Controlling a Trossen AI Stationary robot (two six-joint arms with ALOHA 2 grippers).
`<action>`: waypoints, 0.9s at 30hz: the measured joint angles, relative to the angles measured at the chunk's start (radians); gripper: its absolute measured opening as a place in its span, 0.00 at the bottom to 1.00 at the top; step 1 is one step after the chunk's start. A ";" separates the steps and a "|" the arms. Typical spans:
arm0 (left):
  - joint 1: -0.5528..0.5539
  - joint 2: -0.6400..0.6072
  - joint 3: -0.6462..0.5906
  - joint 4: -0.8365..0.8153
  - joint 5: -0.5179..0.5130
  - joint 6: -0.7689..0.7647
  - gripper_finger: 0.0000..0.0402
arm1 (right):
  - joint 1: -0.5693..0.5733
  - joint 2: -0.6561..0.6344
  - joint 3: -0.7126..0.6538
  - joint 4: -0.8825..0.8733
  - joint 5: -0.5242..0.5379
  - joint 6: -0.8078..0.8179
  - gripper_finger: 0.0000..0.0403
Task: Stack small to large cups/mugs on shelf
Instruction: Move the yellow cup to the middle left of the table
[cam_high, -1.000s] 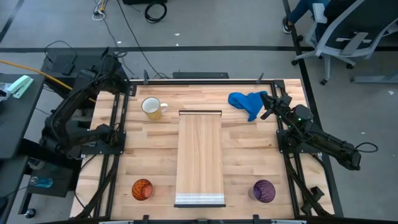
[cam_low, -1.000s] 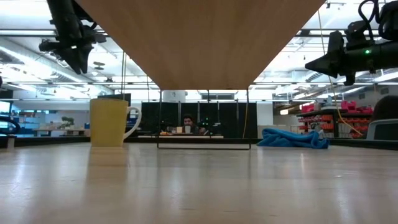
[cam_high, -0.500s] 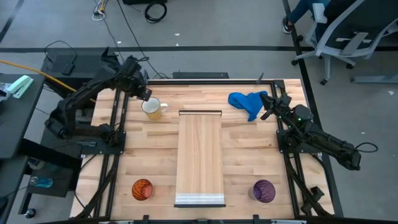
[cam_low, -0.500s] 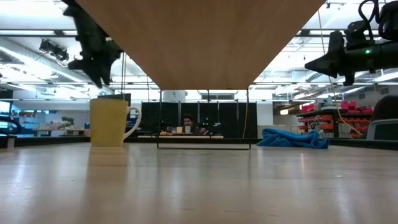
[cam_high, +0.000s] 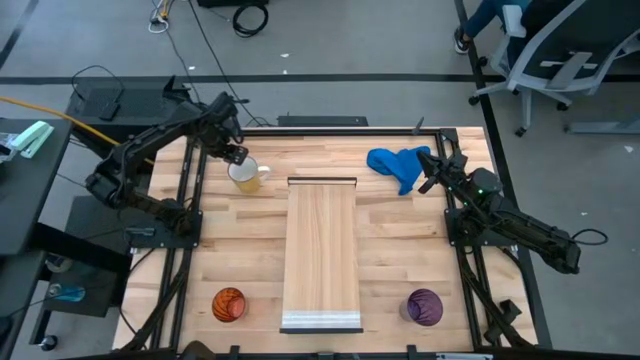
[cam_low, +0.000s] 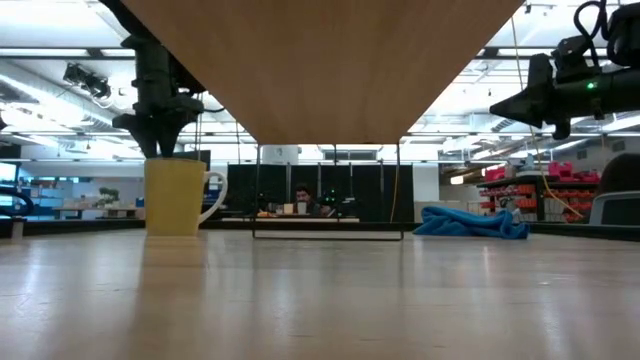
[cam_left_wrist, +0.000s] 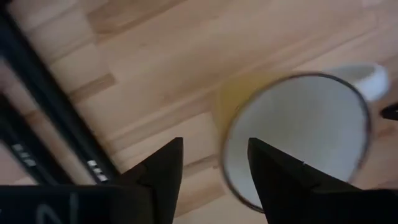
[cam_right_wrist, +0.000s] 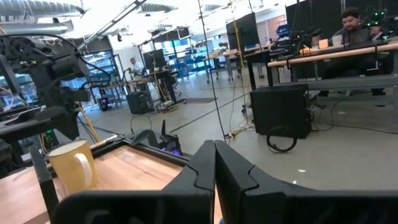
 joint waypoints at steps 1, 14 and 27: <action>0.003 0.000 0.000 0.001 -0.019 -0.002 0.48 | 0.000 0.000 0.000 -0.003 0.000 0.000 0.02; 0.000 0.000 0.000 0.021 -0.026 -0.030 0.49 | 0.000 0.000 0.000 -0.011 0.000 0.000 0.02; -0.050 0.076 0.000 0.007 0.006 -0.044 0.47 | 0.000 0.000 0.000 -0.010 0.000 0.000 0.02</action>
